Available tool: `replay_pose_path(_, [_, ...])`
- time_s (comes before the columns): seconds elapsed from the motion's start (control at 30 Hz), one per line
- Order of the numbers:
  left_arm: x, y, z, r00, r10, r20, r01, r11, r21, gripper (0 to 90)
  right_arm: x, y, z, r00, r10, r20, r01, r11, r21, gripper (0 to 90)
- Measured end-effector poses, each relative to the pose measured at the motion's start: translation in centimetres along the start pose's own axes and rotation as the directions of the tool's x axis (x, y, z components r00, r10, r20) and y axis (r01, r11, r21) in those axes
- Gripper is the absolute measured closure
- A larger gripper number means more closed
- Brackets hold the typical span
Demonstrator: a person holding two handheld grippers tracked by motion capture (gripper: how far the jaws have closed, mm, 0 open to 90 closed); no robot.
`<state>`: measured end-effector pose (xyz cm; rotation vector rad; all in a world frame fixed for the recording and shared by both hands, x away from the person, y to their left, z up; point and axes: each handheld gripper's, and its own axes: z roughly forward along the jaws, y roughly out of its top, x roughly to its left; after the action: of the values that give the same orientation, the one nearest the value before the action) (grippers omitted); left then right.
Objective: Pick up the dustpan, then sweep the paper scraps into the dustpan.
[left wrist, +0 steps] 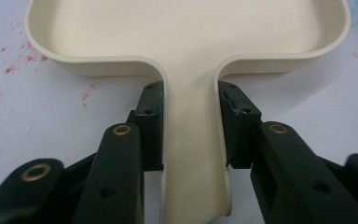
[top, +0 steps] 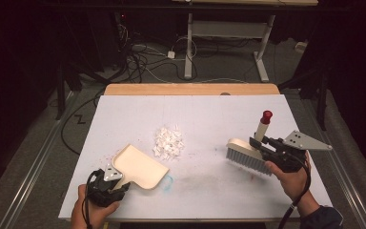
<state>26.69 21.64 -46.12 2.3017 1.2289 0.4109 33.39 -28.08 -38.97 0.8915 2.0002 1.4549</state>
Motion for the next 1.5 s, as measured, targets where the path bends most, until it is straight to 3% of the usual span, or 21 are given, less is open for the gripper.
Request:
replay_pose_path(0.23, [0.2,0.2,0.2,1.0,0.007,0.004,-0.007,0.9998,0.017,63.3,0.1,0.7,2.0,0.9995,-0.027,-0.015,0.027,1.0,-0.003,71.7])
replay_pose_path(0.4, [0.2,0.1,0.5,1.0,0.003,0.005,-0.003,0.9995,0.031,63.3,0.0,2.5,5.4,0.9991,-0.029,-0.029,0.028,0.999,-0.046,71.7])
replay_pose_path(0.43, [0.2,0.1,0.5,1.0,0.003,0.005,-0.003,0.9995,0.031,63.3,0.0,2.5,5.4,0.9991,-0.029,-0.029,0.028,0.999,-0.046,71.7])
replay_pose_path(0.6, [0.4,0.3,0.8,0.9998,0.01,0.016,-0.011,0.9993,0.035,63.3,0.2,4.3,10.1,0.9976,-0.068,0.006,0.069,0.996,-0.056,71.7])
replay_pose_path(1.0, [0.7,0.6,0.9,0.9994,0.013,0.032,-0.015,0.9988,0.048,63.3,0.9,5.2,19.0,0.9975,-0.012,0.07,0.014,1.0,-0.021,71.7])
replay_pose_path(1.23, [0.7,0.5,1.0,0.9994,0.013,0.034,-0.014,0.9986,0.052,63.3,2.6,5.0,22.0,0.9948,-0.011,0.101,0.014,1.0,-0.02,71.8])
replay_pose_path(1.5, [0.8,0.5,1.0,0.9991,0.017,0.038,-0.019,0.9985,0.051,63.3,4.0,4.5,23.1,0.9983,0.008,0.058,-0.007,1.0,-0.019,71.8])
